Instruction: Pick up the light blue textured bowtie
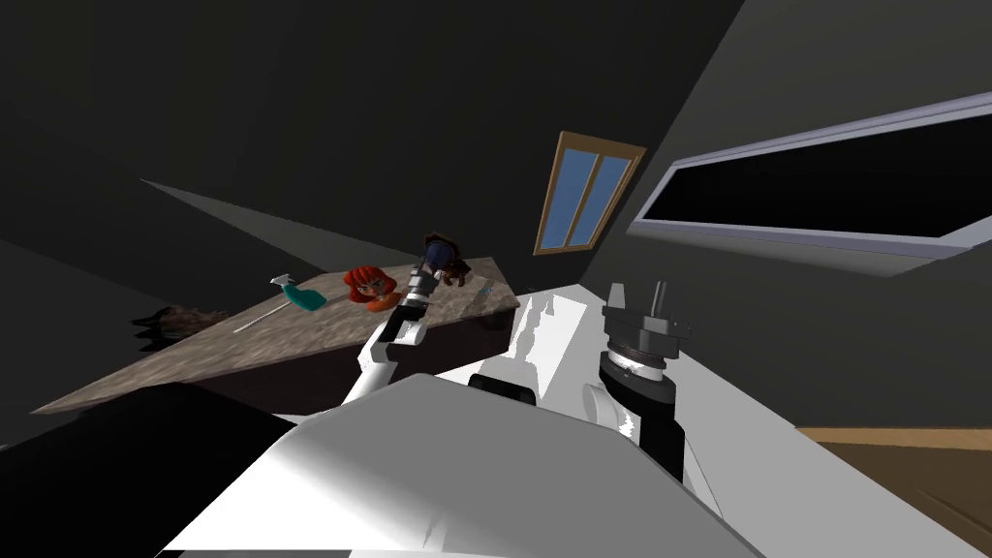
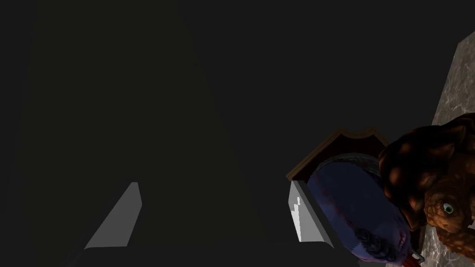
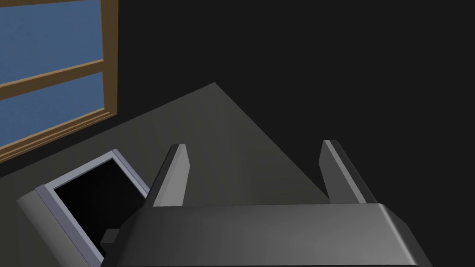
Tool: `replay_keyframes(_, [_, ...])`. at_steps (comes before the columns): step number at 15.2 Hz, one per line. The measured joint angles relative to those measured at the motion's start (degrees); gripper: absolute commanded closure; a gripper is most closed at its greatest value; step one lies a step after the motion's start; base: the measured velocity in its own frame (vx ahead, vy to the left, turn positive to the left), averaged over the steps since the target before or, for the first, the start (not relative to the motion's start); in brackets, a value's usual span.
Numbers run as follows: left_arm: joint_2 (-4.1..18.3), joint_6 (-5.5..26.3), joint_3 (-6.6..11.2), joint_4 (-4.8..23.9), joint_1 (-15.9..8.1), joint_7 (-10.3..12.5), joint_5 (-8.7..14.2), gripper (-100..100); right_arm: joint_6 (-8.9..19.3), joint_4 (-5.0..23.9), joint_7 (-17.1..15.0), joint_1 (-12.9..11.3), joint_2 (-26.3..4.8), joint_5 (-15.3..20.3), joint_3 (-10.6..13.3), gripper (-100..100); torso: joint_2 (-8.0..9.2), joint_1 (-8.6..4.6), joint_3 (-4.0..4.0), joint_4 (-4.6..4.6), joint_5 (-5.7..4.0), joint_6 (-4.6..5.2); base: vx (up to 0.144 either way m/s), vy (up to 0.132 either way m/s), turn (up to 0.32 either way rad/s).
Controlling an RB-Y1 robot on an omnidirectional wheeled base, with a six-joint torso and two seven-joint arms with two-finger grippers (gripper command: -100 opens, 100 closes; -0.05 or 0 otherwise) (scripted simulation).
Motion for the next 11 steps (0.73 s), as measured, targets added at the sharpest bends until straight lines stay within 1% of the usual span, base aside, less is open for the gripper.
replay_keyframes(1, [0.19, 1.12, 0.12, 0.23, -0.26, 0.34, 0.28, -100, 0.0, 0.0, 0.0, 0.0, 0.0, 0.0, 0.0, 0, 0.0, 0.04, 0.0, 0.0, 0.01, -0.02, -0.014, -0.078, -0.102])
replay_keyframes(3, [1.24, 3.41, 0.74, 1.43, -1.52, 1.41, 1.59, -100, 0.0, 0.0, 0.0, 0.0, 0.0, 0.0, 0.0, 0, 0.02, -0.02, 0.01, 0.0, 0.0, 0.0, -0.015, -0.076, -0.076])
replay_keyframes(4, [1.35, 4.69, 0.82, 1.55, -1.88, 1.67, 1.84, -100, 0.0, 0.0, 0.0, 0.0, 0.0, 0.0, 0.0, 0, 0.03, 0.01, 0.01, 0.0, 0.0, -0.02, -0.021, -0.079, -0.099])
replay_keyframes(6, [2.36, 7.29, 1.3, 3.38, -3.84, 2.57, 3.09, -100, 0.0, 0.0, 0.0, 0.0, 0.0, 0.0, 0.0, 0, 0.02, -0.03, 0.01, 0.0, 0.0, 0.0, -0.007, -0.079, -0.081])
replay_keyframes(8, [2.68, 9.01, 1.4, 4.07, -4.1, 3.03, 3.55, -100, 0.0, 0.0, 0.0, 0.01, 0.0, 0.0, -0.01, 0, -0.01, 0.09, 0.0, 0.0, 0.02, -0.03, 0.001, -0.046, -0.045])
replay_keyframes(10, [3.83, 11.24, 1.98, 5.33, -5.52, 3.98, 4.9, -100, 0.0, 0.0, 0.0, 0.0, 0.0, 0.0, 0.0, 0, -0.03, 0.06, -0.02, -0.01, 0.01, 0.0, 0.001, -0.061, -0.087])
replay_keyframes(11, [3.92, 12.46, 2.06, 5.59, -5.86, 4.24, 5.16, -100, 0.0, 0.0, 0.0, 0.0, 0.0, 0.0, 0.0, 0, -0.03, 0.08, -0.02, -0.01, 0.02, -0.02, 0.018, -0.072, -0.114])
